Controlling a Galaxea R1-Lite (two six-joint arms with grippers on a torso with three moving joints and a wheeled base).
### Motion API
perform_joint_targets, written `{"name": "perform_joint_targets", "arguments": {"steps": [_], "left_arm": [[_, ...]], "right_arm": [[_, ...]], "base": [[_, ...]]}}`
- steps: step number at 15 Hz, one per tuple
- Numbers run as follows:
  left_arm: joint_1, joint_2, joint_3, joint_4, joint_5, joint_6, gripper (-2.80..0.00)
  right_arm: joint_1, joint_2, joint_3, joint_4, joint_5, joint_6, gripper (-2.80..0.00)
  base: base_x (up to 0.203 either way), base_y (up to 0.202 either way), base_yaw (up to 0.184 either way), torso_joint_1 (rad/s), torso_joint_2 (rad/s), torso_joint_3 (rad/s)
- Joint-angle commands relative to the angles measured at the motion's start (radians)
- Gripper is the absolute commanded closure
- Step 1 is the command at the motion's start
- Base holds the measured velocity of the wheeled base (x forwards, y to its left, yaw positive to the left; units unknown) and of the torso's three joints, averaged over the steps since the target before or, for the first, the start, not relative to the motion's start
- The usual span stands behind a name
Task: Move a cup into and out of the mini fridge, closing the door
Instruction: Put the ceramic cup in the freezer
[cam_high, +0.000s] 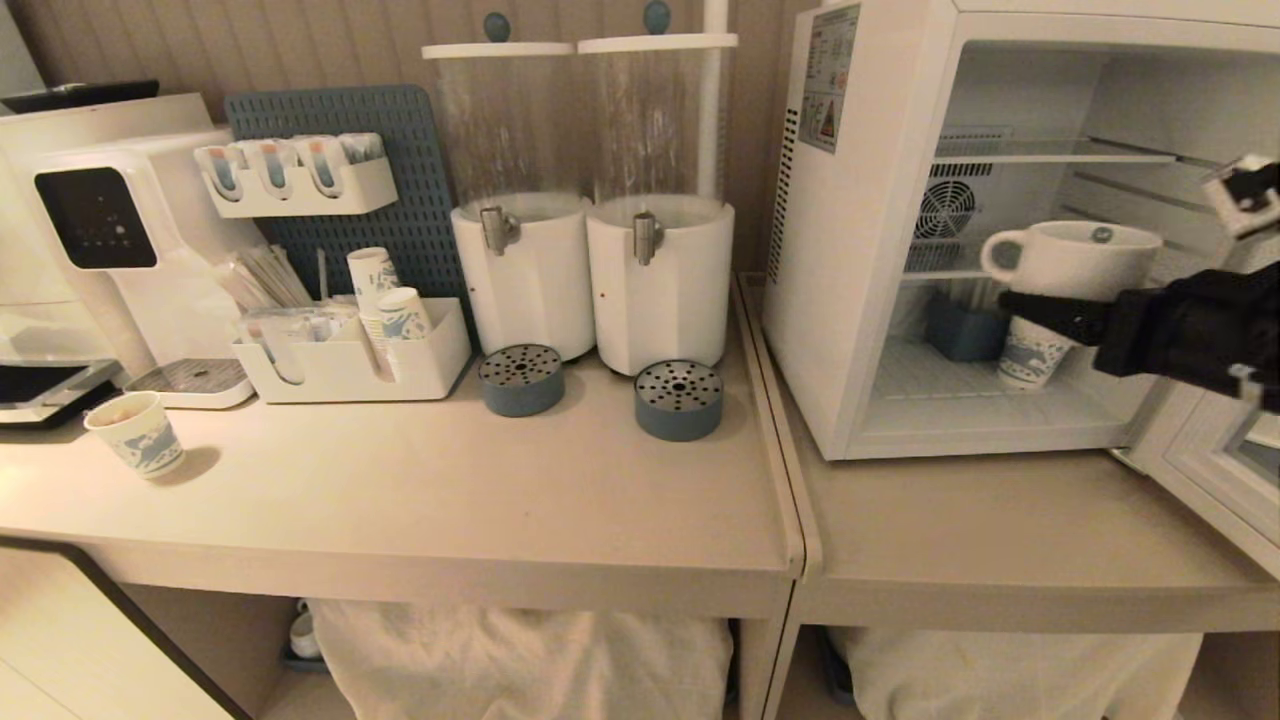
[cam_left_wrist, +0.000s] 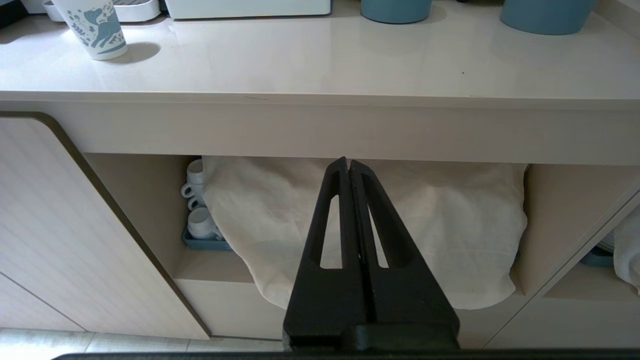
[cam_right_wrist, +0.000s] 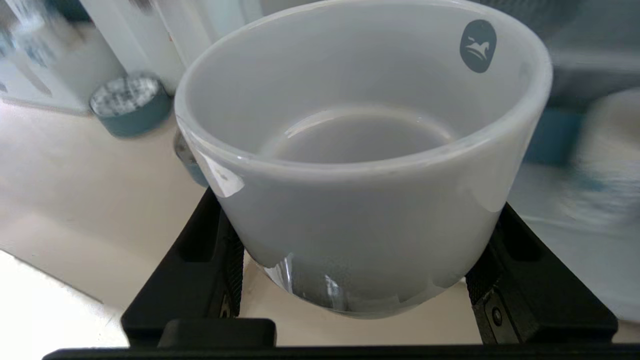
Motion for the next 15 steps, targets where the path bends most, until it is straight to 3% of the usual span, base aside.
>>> {"name": "perform_joint_targets", "arguments": {"steps": [1, 7, 15], "left_arm": [[0.000, 0.000, 0.000, 0.000, 0.000, 0.000, 0.00], [0.000, 0.000, 0.003, -0.004, 0.000, -0.002, 0.00], [0.000, 0.000, 0.003, -0.004, 0.000, -0.002, 0.00]], "right_arm": [[0.009, 0.187, 0.029, -0.095, 0.012, -0.001, 0.00], [-0.030, 0.259, 0.141, -0.255, 0.048, -0.002, 0.00], [-0.060, 0.420, 0.142, -0.493, 0.073, -0.042, 0.00]], "base": [[0.000, 0.000, 0.000, 0.000, 0.00, 0.000], [0.000, 0.000, 0.000, 0.000, 0.00, 0.000], [0.000, 0.000, 0.000, 0.000, 0.00, 0.000]]}}
